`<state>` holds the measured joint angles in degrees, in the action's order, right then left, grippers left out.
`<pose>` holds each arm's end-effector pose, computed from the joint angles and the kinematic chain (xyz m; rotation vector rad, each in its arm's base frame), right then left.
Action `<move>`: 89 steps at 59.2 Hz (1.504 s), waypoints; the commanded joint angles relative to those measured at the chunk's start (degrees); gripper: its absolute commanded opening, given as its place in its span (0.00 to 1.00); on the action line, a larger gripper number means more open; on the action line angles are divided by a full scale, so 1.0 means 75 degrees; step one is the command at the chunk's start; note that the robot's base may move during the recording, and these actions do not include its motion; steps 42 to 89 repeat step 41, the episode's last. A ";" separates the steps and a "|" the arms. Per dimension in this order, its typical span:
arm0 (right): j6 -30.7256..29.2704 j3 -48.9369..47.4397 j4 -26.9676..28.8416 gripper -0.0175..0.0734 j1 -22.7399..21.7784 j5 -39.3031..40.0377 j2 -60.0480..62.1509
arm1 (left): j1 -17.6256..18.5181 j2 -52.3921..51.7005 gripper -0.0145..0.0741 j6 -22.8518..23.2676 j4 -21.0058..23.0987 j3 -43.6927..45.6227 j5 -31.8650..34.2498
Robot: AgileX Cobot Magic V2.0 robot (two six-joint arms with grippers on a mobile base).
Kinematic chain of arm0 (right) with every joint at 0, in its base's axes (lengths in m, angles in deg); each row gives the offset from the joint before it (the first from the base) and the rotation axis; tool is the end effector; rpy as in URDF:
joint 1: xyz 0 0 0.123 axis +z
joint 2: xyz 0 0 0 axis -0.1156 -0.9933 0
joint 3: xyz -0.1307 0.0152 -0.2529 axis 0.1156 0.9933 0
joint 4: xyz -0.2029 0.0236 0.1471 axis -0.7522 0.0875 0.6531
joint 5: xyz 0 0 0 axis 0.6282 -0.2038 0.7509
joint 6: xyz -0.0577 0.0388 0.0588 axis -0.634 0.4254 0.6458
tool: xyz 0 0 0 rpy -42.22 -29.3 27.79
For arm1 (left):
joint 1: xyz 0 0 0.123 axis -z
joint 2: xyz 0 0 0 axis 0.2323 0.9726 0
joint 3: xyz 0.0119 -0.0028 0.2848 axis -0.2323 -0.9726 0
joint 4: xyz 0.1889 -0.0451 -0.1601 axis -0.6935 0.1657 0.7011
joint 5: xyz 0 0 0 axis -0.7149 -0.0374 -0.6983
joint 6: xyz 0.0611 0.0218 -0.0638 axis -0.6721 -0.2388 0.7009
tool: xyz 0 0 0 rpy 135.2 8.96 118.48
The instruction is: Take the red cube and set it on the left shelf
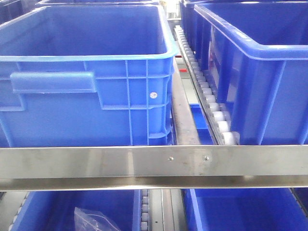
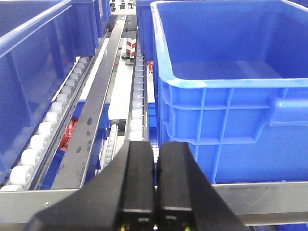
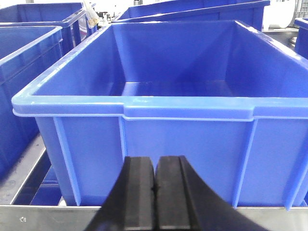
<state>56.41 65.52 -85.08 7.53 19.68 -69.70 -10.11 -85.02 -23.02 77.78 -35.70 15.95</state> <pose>0.0567 0.0008 0.2029 0.0362 1.5174 0.0621 0.0561 -0.0032 0.1986 0.0342 1.6165 -0.0552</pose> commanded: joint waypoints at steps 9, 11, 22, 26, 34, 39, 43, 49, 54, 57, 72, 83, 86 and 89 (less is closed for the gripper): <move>-0.0067 -0.0112 0.0009 0.24 -0.0064 0.0674 0.0167 | 0.0049 -0.0123 0.28 0.0007 0.0023 -0.0177 0.0668; -0.0067 -0.0112 0.0009 0.24 -0.0064 0.0674 0.0167 | 0.0049 -0.0123 0.28 0.0007 0.0023 -0.0177 0.0668; -0.0067 -0.0112 0.0009 0.24 -0.0064 0.0674 0.0167 | 0.0049 -0.0123 0.28 0.0007 0.0023 -0.0177 0.0668; -0.0067 -0.0112 0.0009 0.24 -0.0064 0.0674 0.0167 | 0.0049 -0.0123 0.28 0.0007 0.0023 -0.0177 0.0668; -0.0067 -0.0112 0.0009 0.24 -0.0064 0.0674 0.0167 | 0.0049 -0.0123 0.28 0.0007 0.0023 -0.0177 0.0668; -0.0067 -0.0112 0.0009 0.24 -0.0064 0.0674 0.0167 | 0.0049 -0.0123 0.28 0.0007 0.0023 -0.0177 0.0668; -0.0067 -0.0112 0.0009 0.24 -0.0064 0.0674 0.0167 | 0.0049 -0.0123 0.28 0.0007 0.0023 -0.0177 0.0668; -0.0067 -0.0112 0.0009 0.24 -0.0064 0.0674 0.0167 | 0.0049 -0.0123 0.28 0.0007 0.0023 -0.0177 0.0668; -0.0067 -0.0112 0.0009 0.24 -0.0064 0.0674 0.0167 | 0.0049 -0.0123 0.28 0.0007 0.0023 -0.0177 0.0668; -0.0067 -0.0112 0.0009 0.24 -0.0064 0.0674 0.0167 | 0.0049 -0.0123 0.28 0.0007 0.0023 -0.0177 0.0668; -0.0067 -0.0112 0.0009 0.24 -0.0064 0.0674 0.0167 | 0.0049 -0.0123 0.28 0.0007 0.0023 -0.0177 0.0668; -0.0067 -0.0112 0.0009 0.24 -0.0064 0.0674 0.0167 | 0.0049 -0.0123 0.28 0.0007 0.0023 -0.0177 0.0668; -0.0067 -0.0112 0.0009 0.24 -0.0064 0.0674 0.0167 | 0.0049 -0.0123 0.28 0.0007 0.0023 -0.0177 0.0668; -0.0067 -0.0112 0.0009 0.24 -0.0064 0.0674 0.0167 | 0.0049 -0.0123 0.28 0.0007 0.0023 -0.0177 0.0668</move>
